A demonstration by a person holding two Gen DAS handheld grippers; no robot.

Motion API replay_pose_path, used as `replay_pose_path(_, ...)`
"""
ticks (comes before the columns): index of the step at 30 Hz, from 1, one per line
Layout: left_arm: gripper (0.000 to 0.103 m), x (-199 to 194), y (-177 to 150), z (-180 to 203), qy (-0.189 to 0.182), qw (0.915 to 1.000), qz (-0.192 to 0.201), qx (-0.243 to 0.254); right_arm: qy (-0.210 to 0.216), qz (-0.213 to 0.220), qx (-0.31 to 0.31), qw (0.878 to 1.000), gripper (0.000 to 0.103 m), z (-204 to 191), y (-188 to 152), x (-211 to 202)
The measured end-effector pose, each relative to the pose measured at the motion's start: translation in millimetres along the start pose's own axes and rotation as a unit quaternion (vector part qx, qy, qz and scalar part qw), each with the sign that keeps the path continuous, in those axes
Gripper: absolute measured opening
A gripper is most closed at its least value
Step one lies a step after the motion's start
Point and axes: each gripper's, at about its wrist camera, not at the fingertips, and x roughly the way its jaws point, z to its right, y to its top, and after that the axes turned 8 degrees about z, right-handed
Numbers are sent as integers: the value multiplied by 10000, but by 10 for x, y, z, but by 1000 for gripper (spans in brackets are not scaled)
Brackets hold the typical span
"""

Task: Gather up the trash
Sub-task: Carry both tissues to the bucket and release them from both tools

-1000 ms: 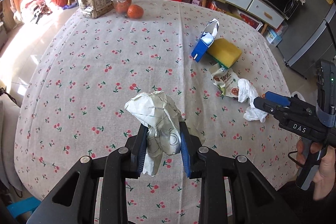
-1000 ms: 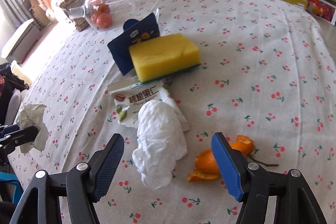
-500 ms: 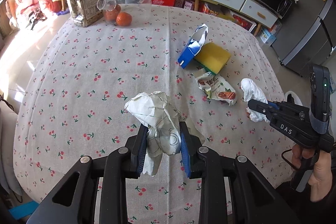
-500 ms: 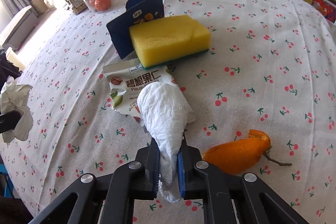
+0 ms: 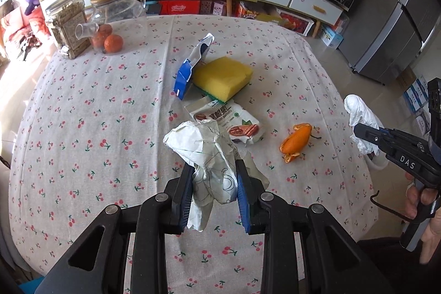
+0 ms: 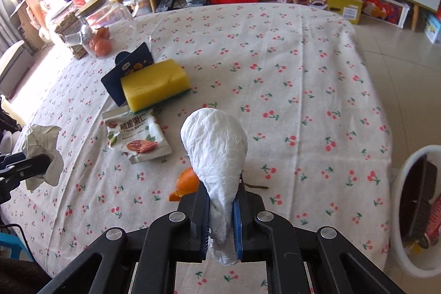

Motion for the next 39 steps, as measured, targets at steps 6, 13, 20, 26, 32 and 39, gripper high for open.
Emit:
replay_pose_path(6, 30, 97, 74, 365, -157, 9997, -17, 171, -226, 70, 248, 9994, 11, 381, -52, -278)
replay_pose_path(13, 30, 253, 137, 864, -431, 9985, -60, 346, -607, 81, 659, 9959, 12, 954, -166, -560)
replay_pose_path(20, 30, 439, 183, 1396, -688, 9962, -96, 526, -993, 28, 1069, 9893, 12, 1511, -280, -768)
replay_pose_path(26, 30, 638, 206, 1831, -1017, 9929, -155, 596, -1284, -100, 1451, 9810, 13, 1956, -421, -833)
replay_pose_path(32, 30, 813, 158, 2251, -1312, 9890, -191, 653, -1484, -207, 1789, 9724, 14, 2310, -548, -836)
replay_pose_path(39, 30, 939, 89, 2710, -1620, 9830, -259, 825, -1569, -224, 2091, 9650, 37, 2538, -649, -836)
